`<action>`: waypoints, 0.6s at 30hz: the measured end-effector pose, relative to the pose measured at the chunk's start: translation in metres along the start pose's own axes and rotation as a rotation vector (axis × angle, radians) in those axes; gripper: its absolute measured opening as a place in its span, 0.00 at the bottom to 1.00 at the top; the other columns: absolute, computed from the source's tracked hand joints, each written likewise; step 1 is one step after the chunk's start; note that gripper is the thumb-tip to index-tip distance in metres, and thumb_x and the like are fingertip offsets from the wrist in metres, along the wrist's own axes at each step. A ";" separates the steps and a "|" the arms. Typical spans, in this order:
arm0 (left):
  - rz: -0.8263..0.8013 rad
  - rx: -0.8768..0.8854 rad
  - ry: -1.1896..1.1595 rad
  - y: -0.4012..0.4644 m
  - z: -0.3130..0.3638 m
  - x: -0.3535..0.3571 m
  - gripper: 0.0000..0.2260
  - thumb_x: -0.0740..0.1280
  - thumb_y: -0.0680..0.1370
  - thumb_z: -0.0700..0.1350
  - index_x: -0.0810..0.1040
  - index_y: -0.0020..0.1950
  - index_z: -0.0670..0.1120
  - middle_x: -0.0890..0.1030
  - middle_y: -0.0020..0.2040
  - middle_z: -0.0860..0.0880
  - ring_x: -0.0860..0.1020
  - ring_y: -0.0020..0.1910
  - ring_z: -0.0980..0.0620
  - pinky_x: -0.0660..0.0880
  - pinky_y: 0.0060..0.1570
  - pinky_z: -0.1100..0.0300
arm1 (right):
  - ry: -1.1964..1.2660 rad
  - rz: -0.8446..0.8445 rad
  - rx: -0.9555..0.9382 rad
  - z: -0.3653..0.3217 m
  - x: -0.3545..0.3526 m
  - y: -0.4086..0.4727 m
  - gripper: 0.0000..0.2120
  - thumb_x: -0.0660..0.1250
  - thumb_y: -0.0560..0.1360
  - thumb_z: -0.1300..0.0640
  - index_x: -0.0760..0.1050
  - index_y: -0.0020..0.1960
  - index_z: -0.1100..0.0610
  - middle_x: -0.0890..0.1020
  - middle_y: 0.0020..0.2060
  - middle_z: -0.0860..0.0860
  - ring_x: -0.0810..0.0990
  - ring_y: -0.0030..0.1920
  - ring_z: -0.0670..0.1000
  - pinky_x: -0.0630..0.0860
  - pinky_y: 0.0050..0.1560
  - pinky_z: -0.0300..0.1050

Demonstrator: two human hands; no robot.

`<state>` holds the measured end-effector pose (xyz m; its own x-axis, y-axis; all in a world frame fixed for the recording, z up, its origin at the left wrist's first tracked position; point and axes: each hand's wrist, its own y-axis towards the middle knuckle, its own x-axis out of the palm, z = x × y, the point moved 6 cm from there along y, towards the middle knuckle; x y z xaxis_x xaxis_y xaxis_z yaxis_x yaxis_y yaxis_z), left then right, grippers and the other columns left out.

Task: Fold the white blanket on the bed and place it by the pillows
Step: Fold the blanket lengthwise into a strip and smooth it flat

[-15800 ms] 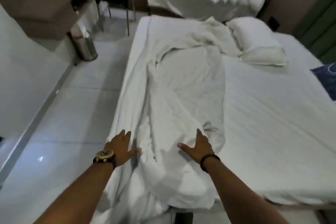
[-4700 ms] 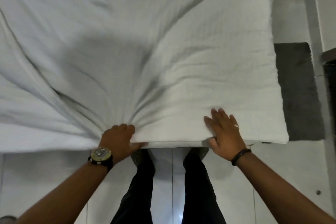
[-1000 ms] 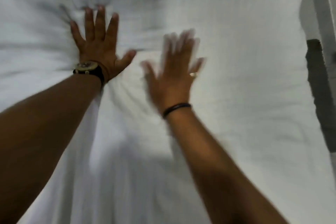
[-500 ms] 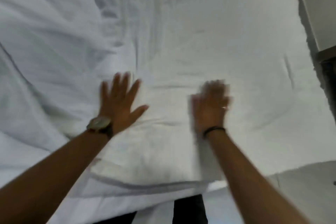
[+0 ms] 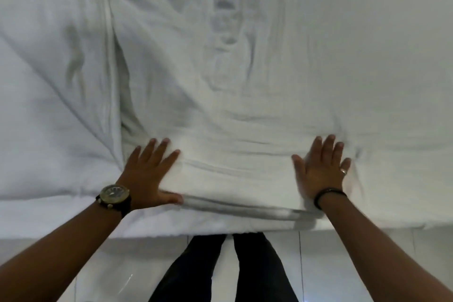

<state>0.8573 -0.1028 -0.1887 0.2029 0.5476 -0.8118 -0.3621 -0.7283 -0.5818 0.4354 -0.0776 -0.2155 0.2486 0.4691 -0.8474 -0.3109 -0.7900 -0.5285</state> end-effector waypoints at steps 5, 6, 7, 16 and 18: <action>-0.014 0.076 0.182 -0.020 -0.023 0.002 0.45 0.77 0.57 0.57 0.71 0.71 0.43 0.73 0.68 0.36 0.74 0.63 0.32 0.71 0.54 0.40 | -0.087 0.025 -0.613 -0.099 0.024 -0.097 0.45 0.65 0.65 0.29 0.62 0.75 0.51 0.63 0.75 0.61 0.61 0.74 0.66 0.64 0.65 0.72; 0.043 0.075 0.245 -0.018 -0.030 0.001 0.40 0.76 0.58 0.51 0.73 0.68 0.41 0.76 0.62 0.34 0.76 0.56 0.32 0.71 0.51 0.41 | -0.139 0.003 -0.665 -0.109 0.036 -0.113 0.45 0.71 0.62 0.35 0.64 0.74 0.51 0.65 0.74 0.61 0.62 0.73 0.67 0.65 0.64 0.73; 0.134 0.079 0.296 -0.016 -0.035 -0.003 0.31 0.72 0.62 0.45 0.73 0.64 0.39 0.78 0.55 0.34 0.77 0.48 0.34 0.70 0.47 0.43 | -0.167 -0.016 -0.661 -0.115 0.044 -0.118 0.43 0.76 0.60 0.45 0.67 0.73 0.52 0.67 0.73 0.61 0.65 0.72 0.68 0.65 0.63 0.73; 0.241 -0.063 0.059 -0.079 -0.052 0.001 0.17 0.69 0.58 0.39 0.78 0.46 0.42 0.74 0.32 0.44 0.74 0.25 0.43 0.69 0.27 0.55 | -0.061 0.324 -0.681 -0.136 0.007 -0.122 0.16 0.57 0.63 0.61 0.80 0.45 0.53 0.80 0.39 0.52 0.78 0.38 0.58 0.67 0.39 0.47; 0.121 -0.089 -0.056 -0.129 -0.033 0.046 0.20 0.69 0.58 0.42 0.77 0.49 0.43 0.74 0.35 0.44 0.74 0.26 0.43 0.71 0.24 0.56 | -0.056 0.250 -0.711 -0.124 0.025 -0.148 0.16 0.59 0.64 0.62 0.80 0.47 0.53 0.81 0.43 0.51 0.79 0.41 0.58 0.67 0.41 0.47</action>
<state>0.9434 0.0028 -0.1526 0.1109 0.4736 -0.8737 -0.2987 -0.8226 -0.4838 0.6014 0.0019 -0.1518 0.1959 0.2464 -0.9492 0.3195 -0.9311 -0.1758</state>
